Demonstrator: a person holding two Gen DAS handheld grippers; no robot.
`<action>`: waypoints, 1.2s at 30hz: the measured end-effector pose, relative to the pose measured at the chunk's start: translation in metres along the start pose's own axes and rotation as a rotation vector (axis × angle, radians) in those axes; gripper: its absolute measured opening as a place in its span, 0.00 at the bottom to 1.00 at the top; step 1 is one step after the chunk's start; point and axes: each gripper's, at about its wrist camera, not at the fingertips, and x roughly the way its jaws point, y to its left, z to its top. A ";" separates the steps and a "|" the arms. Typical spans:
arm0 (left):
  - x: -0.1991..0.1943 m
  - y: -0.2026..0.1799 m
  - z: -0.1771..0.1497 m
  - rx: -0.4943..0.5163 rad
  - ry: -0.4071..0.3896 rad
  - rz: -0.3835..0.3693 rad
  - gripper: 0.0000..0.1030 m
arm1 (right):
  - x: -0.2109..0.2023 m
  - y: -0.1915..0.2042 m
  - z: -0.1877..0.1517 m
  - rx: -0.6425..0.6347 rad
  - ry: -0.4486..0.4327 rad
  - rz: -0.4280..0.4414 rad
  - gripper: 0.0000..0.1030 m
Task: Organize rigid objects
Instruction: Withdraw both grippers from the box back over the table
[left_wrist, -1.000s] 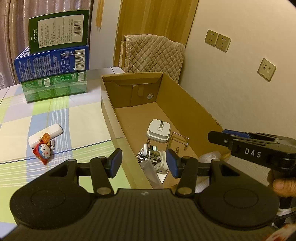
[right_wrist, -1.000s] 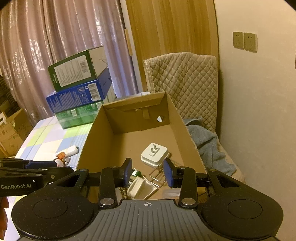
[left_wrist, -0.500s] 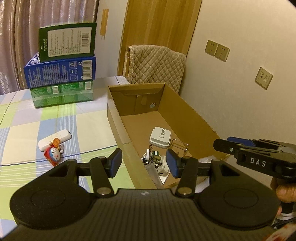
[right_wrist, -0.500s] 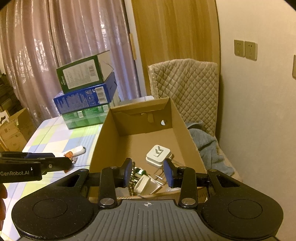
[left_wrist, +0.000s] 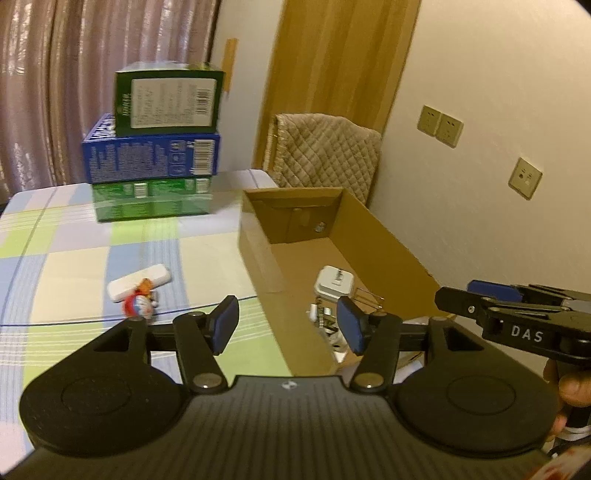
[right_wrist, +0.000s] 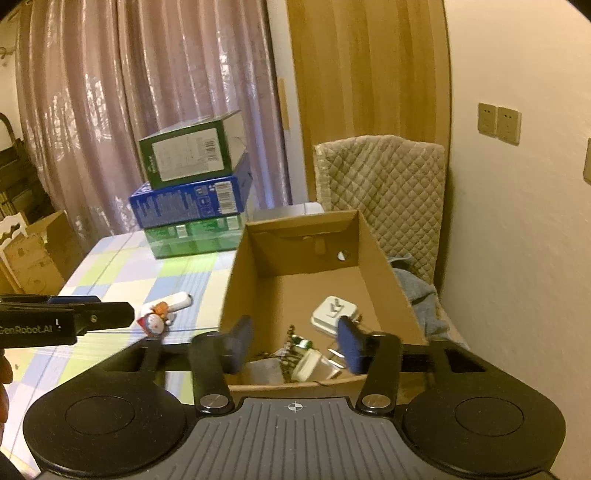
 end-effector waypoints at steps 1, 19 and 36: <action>-0.003 0.004 0.000 -0.003 -0.005 0.007 0.55 | 0.000 0.005 0.000 -0.003 -0.004 0.002 0.63; -0.090 0.126 -0.024 -0.074 -0.048 0.295 0.91 | 0.005 0.093 0.004 -0.064 -0.034 0.166 0.75; -0.063 0.162 -0.052 -0.090 0.018 0.336 0.91 | 0.054 0.148 -0.023 -0.109 0.018 0.263 0.76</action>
